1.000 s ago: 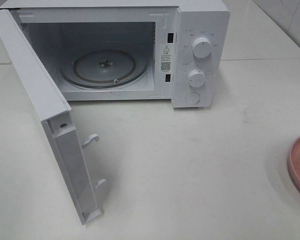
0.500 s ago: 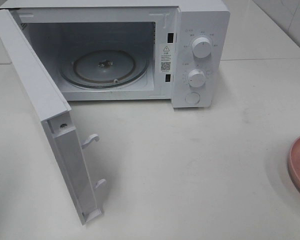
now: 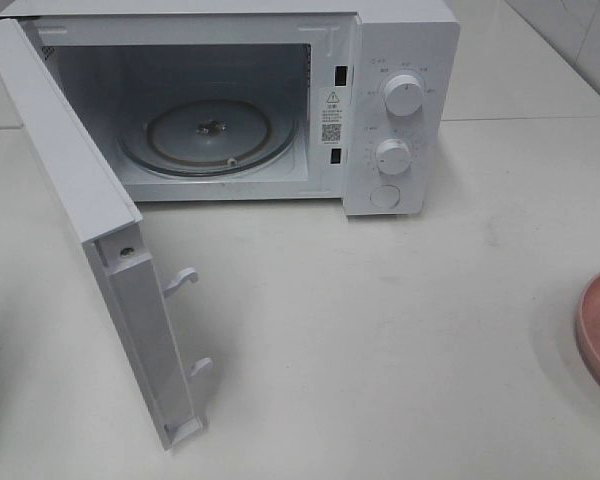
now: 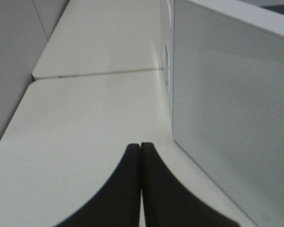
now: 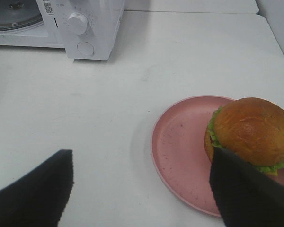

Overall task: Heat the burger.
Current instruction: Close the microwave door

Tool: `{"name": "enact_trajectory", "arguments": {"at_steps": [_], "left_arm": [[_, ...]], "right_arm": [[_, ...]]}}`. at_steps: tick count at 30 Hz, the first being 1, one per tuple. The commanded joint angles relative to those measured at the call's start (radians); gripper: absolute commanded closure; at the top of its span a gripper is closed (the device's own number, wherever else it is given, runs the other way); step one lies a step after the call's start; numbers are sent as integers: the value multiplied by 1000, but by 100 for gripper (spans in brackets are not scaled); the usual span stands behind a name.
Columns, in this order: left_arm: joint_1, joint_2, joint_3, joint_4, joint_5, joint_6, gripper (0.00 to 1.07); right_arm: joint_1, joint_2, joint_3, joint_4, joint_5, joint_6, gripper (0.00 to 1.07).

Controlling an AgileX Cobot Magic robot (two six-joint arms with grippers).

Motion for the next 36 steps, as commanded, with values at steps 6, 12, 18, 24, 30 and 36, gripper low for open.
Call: {"name": "enact_trajectory", "arguments": {"at_steps": [6,12,18,24,30,36], "left_arm": [[-1,169,66,19,-408,-25,107],[-1,340,66,131,-549,-121,107],[-1,482,50,319,-667,-269,107],[-1,596,12,501,-773,-370,107],[-49,689,-13,523,-861,-400,107],[-179,772,-47,405,-863,-361,107]], "right_arm": [[-9,-27,2,0,-6,-10,31],[-9,-27,2,0,-6,-10,31],[-9,-27,2,0,-6,-10,31],[-9,-27,2,0,-6,-10,31],[-9,-27,2,0,-6,-10,31],[-9,-27,2,0,-6,-10,31]]}}
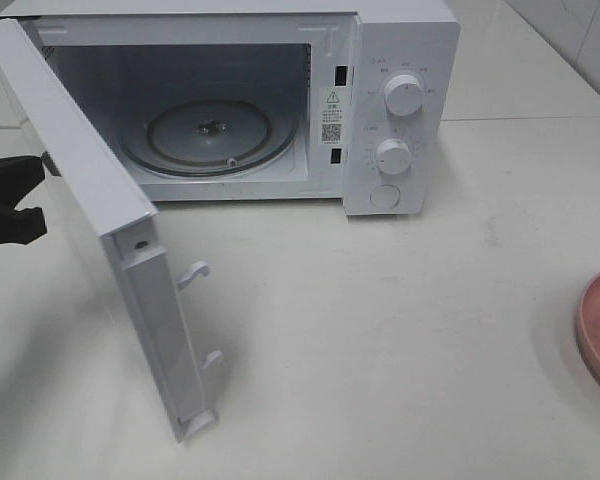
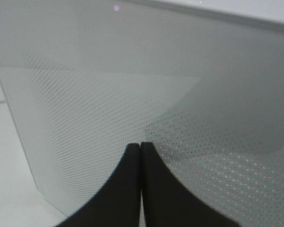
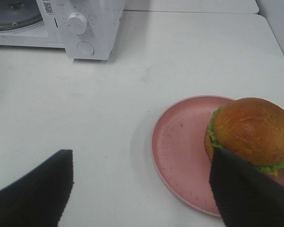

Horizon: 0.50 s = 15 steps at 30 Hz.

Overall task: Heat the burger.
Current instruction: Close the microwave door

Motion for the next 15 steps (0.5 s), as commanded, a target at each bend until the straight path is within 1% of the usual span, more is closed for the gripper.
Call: {"name": "enact_trajectory", "arguments": {"at_steps": [1,3,5,8,9,10,11,12,13,14,15], "left_arm": [[-40,21,-21,-41,-22,11,107],[-55,30,-28,-51,-22,11,107],[-112,54,-60,-97,-21,24,107],[-127,58,-66,-117,-17,33,107],[-160,71,-83,-166,-15,53,107],[-176,77,-89,-188,-14,62,107],[-176,77,-89,-188,-14,62,107],[-208,93,-107,-240,-10,77,107],[-227,102,-118,-269,-7,85,107],[-227,102,-118,-269,-7,85,107],[-263,120,-138,-327,-3,101,107]], "right_arm": [[-9,-27,2,0,-6,-10,31],[-9,-27,2,0,-6,-10,31],[-9,-27,2,0,-6,-10,31],[-9,-27,2,0,-6,-10,31],[-9,-27,2,0,-6,-10,31],[-9,-27,2,0,-6,-10,31],[-9,-27,2,0,-6,-10,31],[-9,-27,2,1,-6,-10,31],[-9,-27,2,1,-6,-10,31],[-9,-27,2,1,-6,-10,31],[-9,-27,2,1,-6,-10,31]]}}
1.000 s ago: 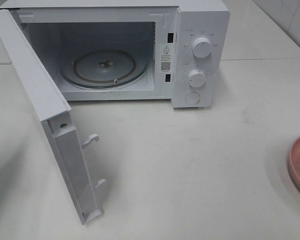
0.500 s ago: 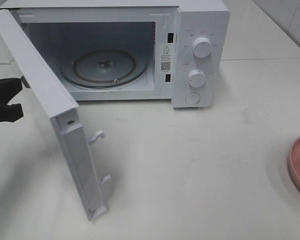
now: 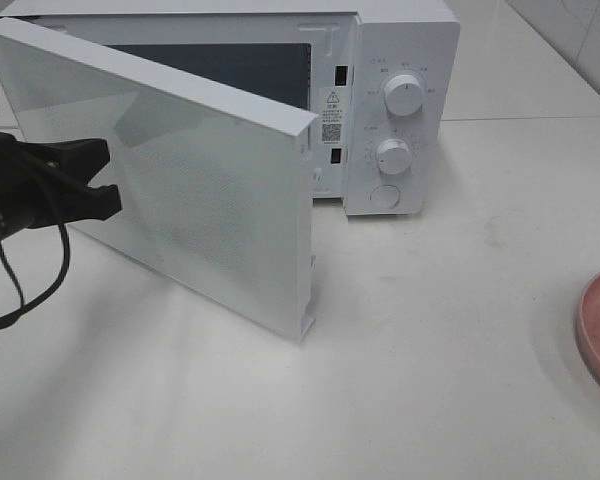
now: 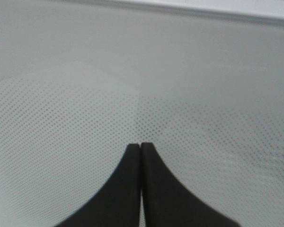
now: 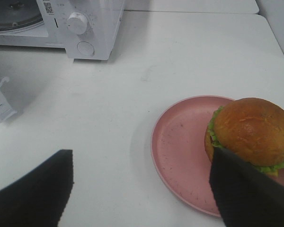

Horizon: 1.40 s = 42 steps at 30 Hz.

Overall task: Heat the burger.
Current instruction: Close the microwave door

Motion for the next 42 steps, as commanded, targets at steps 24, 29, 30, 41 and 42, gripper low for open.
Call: {"name": "enact_trajectory", "arguments": {"at_steps": [24,29,30,41,42], "left_arm": [[-318,258,-407,-538,87,318,107],[-318,298,-482,-576,108,325,107],[-318,312,-504,-581,114,325,107],[-315,370,-616,-646,151,390,107],[-314,381,-642,-649,155,406,107]], "right_arm": [[-9,-27,2,0,-6,-10,31],[-9,-27,2,0,-6,-10,31],[-9,-27,2,0,-6,-10,31],[-9,-27,2,0,-6,-10,31],[-9,-27,2,0,-6,-9,31]]}}
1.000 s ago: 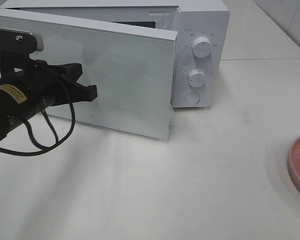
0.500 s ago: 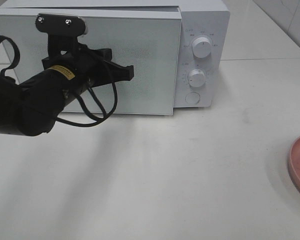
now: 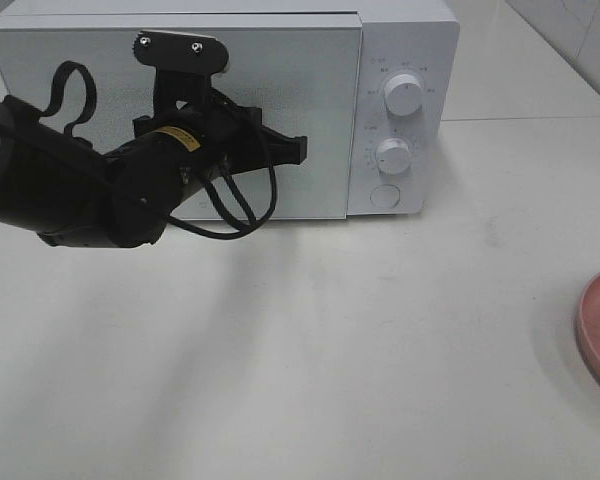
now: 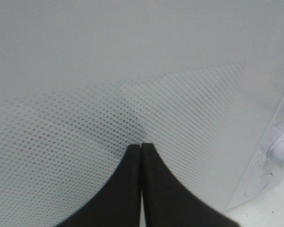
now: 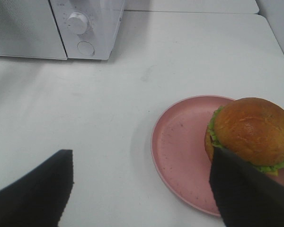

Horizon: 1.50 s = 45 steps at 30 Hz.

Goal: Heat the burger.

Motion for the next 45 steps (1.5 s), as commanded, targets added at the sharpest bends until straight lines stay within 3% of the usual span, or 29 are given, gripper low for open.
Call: {"name": "enact_trajectory", "arguments": {"at_steps": [1,18,26,28,31,32,33,34,35,36,37,38,44,45], "left_arm": [[21,16,-71,-64,-63,28,107],[50,21,-131,-70,31,62,107],[12,-71,-17,-68,193,69,107],[13,-135,20,-69,393,68,107],[20,-154,20,-68,473,68,103],[30,-181,20,-68,615,68,90],[39,-206,20,-63,763,68,67],[39,-206,20,-63,763,68,67],[45,-216,20,-61,830,68,54],[45,-216,20,-61,830,68,54],[57,-236,20,-60,938,67,25],[75,-256,20,-57,1051,66,4],[111,-300,20,-17,1204,67,6],[136,-326,20,25,1279,67,6]], "right_arm": [[-9,-27,2,0,-6,-10,31],[-9,-27,2,0,-6,-10,31],[-9,-27,2,0,-6,-12,31],[-9,-27,2,0,-6,-12,31],[-9,-27,2,0,-6,-12,31],[-9,-27,2,0,-6,-12,31],[-9,-27,2,0,-6,-12,31],[-9,-27,2,0,-6,-12,31],[-9,-27,2,0,-6,-12,31],[-9,-27,2,0,-6,-12,31],[-9,-27,2,0,-6,-12,31],[-9,-27,2,0,-6,-12,31],[-9,-27,2,0,-6,-12,31],[-9,-27,2,0,-6,-12,31]]}}
